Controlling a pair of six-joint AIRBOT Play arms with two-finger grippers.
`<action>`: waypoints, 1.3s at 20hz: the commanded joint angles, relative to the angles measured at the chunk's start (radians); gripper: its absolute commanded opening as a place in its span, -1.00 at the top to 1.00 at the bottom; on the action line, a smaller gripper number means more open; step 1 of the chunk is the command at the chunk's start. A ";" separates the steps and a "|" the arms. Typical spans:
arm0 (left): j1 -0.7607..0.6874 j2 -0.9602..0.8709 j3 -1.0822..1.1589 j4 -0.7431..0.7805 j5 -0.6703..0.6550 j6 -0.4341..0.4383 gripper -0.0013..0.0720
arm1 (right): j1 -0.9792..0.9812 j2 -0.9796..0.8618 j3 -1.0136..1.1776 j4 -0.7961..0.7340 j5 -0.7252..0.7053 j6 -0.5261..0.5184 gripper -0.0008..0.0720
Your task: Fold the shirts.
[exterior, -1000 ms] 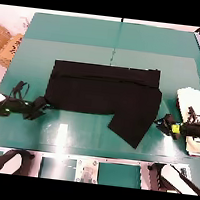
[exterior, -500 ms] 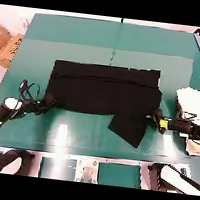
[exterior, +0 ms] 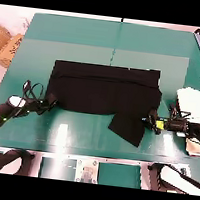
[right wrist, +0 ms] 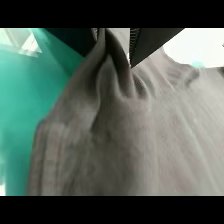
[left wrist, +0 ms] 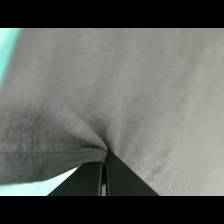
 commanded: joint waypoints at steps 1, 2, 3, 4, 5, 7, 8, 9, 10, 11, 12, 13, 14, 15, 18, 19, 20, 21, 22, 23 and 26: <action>-0.001 -0.005 0.035 0.030 -0.050 0.025 0.90 | -0.037 0.000 0.005 -0.119 0.091 0.001 0.24; -0.001 -0.005 0.037 0.030 -0.051 0.025 0.91 | -0.049 0.000 0.005 -0.131 0.108 0.002 0.24; -0.001 -0.005 0.037 0.031 -0.051 0.025 0.91 | -0.055 0.000 0.004 -0.135 0.117 0.005 0.24; -0.001 -0.005 0.037 0.033 -0.052 0.025 0.90 | -0.055 0.000 0.004 -0.135 0.117 0.004 0.24; -0.001 -0.005 0.037 0.034 -0.055 0.025 0.90 | -0.055 0.000 0.005 -0.135 0.116 0.004 0.24; -0.001 -0.005 0.037 0.037 -0.057 0.025 0.90 | -0.055 0.000 0.005 -0.135 0.113 0.003 0.43; -0.001 -0.005 0.040 0.040 -0.070 0.026 0.91 | -0.055 0.000 0.005 -0.135 0.114 0.002 0.79; 0.006 -0.005 0.055 0.070 -0.111 0.028 0.91 | -0.056 0.000 0.006 -0.136 0.124 0.000 0.93; 0.028 -0.005 0.084 0.130 -0.188 0.029 0.91 | -0.061 0.006 0.011 -0.137 0.147 0.000 0.93; 0.058 -0.005 0.122 0.204 -0.276 0.024 0.91 | -0.068 0.019 0.020 -0.138 0.161 0.000 0.93; 0.094 -0.005 0.165 0.286 -0.369 0.004 0.91 | -0.074 0.038 0.030 -0.141 0.169 0.004 0.93; 0.122 -0.005 0.200 0.344 -0.444 -0.005 0.91 | -0.077 0.057 0.037 -0.144 0.176 0.009 0.93; 0.143 -0.005 0.230 0.392 -0.513 -0.005 0.91 | -0.077 0.079 0.042 -0.161 0.183 0.029 0.93; 0.152 -0.005 0.248 0.425 -0.557 -0.005 0.91 | -0.077 0.102 0.043 -0.191 0.191 0.056 0.93; 0.151 -0.005 0.270 0.482 -0.628 -0.002 0.91 | -0.077 0.168 0.046 -0.297 0.235 0.137 0.93; 0.151 -0.005 0.280 0.501 -0.649 -0.002 0.91 | -0.077 0.193 0.048 -0.308 0.250 0.145 0.93; 0.151 -0.005 0.297 0.517 -0.676 -0.002 0.91 | -0.077 0.218 0.056 -0.307 0.267 0.161 0.93; 0.151 -0.005 0.320 0.520 -0.690 -0.002 0.91 | -0.077 0.243 0.075 -0.297 0.285 0.166 0.93; 0.151 -0.005 0.348 0.517 -0.700 -0.002 0.91 | -0.076 0.261 0.100 -0.267 0.300 0.166 0.93; 0.142 -0.005 0.376 0.514 -0.700 -0.001 0.91 | -0.075 0.270 0.127 -0.225 0.311 0.164 0.93; 0.065 -0.007 0.452 0.514 -0.643 -0.002 0.91 | -0.028 0.270 0.222 -0.112 0.282 0.158 0.93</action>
